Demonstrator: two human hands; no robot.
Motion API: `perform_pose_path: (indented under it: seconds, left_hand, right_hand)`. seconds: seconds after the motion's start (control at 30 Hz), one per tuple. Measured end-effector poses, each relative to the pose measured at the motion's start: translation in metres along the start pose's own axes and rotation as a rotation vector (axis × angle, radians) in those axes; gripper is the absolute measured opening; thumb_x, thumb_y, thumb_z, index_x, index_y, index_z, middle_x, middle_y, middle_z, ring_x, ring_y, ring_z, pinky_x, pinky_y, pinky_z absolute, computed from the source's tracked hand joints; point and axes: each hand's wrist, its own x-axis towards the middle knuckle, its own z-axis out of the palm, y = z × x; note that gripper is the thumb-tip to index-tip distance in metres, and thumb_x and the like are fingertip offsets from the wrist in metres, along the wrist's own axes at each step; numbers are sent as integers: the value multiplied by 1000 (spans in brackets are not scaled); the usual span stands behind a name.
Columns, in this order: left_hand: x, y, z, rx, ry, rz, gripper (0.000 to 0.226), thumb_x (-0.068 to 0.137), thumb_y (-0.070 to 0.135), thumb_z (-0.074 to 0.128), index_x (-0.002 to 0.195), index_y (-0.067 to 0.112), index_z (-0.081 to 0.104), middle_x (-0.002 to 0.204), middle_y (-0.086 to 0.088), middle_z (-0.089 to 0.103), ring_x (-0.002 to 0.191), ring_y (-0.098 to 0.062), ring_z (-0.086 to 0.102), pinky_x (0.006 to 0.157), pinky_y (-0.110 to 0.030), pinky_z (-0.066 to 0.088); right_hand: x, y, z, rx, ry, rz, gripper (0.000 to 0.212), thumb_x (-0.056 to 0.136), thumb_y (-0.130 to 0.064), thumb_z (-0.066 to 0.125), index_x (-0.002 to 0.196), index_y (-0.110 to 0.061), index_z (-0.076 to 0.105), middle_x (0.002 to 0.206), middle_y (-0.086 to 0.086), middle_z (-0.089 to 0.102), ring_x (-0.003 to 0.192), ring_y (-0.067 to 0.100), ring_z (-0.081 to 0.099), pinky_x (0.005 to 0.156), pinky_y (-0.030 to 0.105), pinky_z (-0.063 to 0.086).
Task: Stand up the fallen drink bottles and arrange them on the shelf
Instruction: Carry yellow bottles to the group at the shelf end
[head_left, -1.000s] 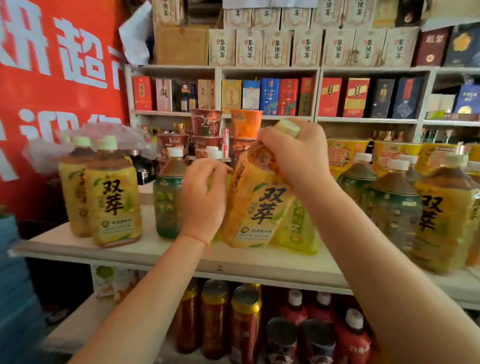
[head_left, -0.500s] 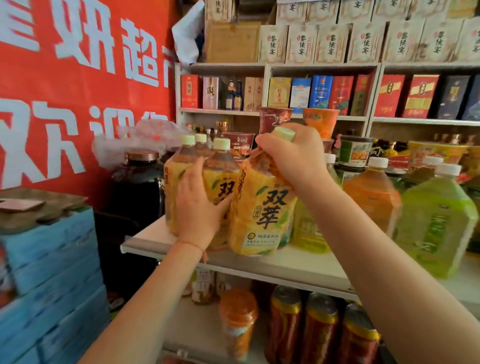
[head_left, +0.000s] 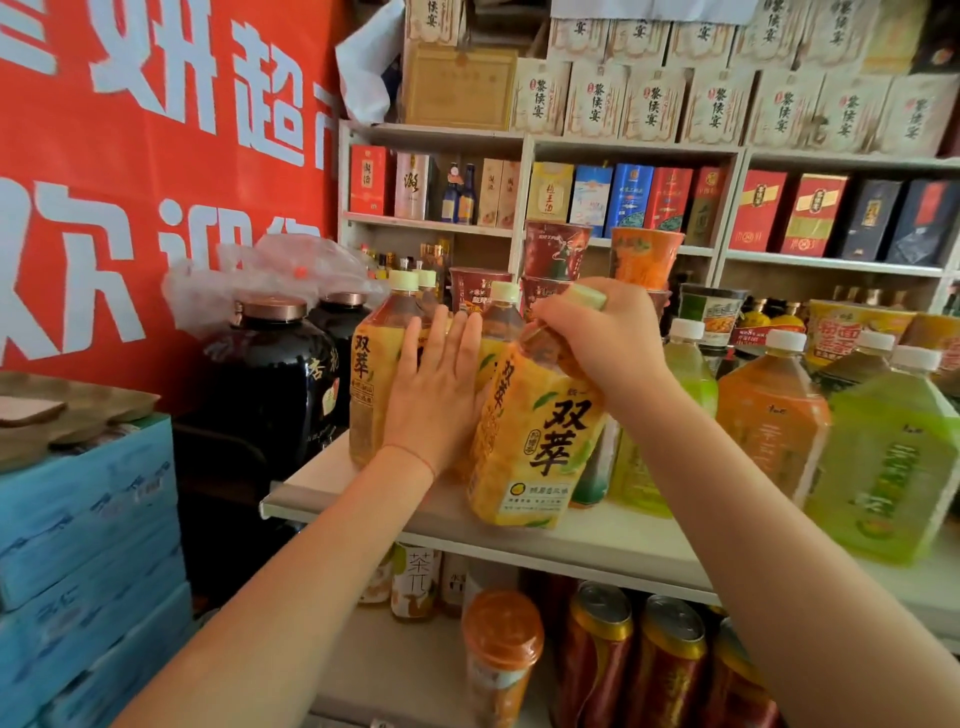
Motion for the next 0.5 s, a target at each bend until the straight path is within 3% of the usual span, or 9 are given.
perform_pose_path:
  seconds: [0.03,0.1,0.2,0.3,0.37,0.5]
  left_hand:
    - [2,-1,-3,34,-35,-4,92,87,51,-38,159,7,-4,169,-11,12,156,-33,-1,123,-50,-11]
    - [5,-6,-8,100,-46,1,81,91,53,-21,160,14,-5,170,-4,11,156,-31,-6,121,-53,-13]
    - [4,-21,-14,80,21,10,69,97,55,17,160,28,21,168,-3,17,156,-34,1,119,-63,-8]
    - [-1,-28,-9,-153,191,-48,59,92,45,46,149,32,43,167,-14,18,153,-42,10,119,-67,6]
    - [-7,-29,-4,-358,287,-176,68,93,38,57,155,27,32,165,-20,16,151,-45,12,120,-62,13]
    - [-12,-40,-1,-766,282,-409,84,93,23,70,159,22,19,157,-22,25,147,-37,26,121,-49,27]
  right_hand:
    - [0,1,2,-4,2,0,37,82,-19,71,82,15,55,65,10,55,57,18,49,57,33,42]
    - [1,2,6,-9,4,-6,37,83,-18,70,82,15,54,64,9,54,56,16,48,56,31,41]
    - [4,2,15,-26,-1,-16,35,83,-19,71,79,14,56,63,9,55,56,16,49,54,30,41]
    - [11,3,27,-70,-14,-19,28,83,-22,70,69,0,60,59,3,58,54,13,52,53,28,43]
    - [16,5,36,-93,-26,-3,23,82,-21,69,66,-8,60,57,-2,56,52,10,49,51,26,40]
    - [29,10,49,-102,-49,39,25,81,-21,68,71,1,63,62,2,59,55,14,50,54,31,41]
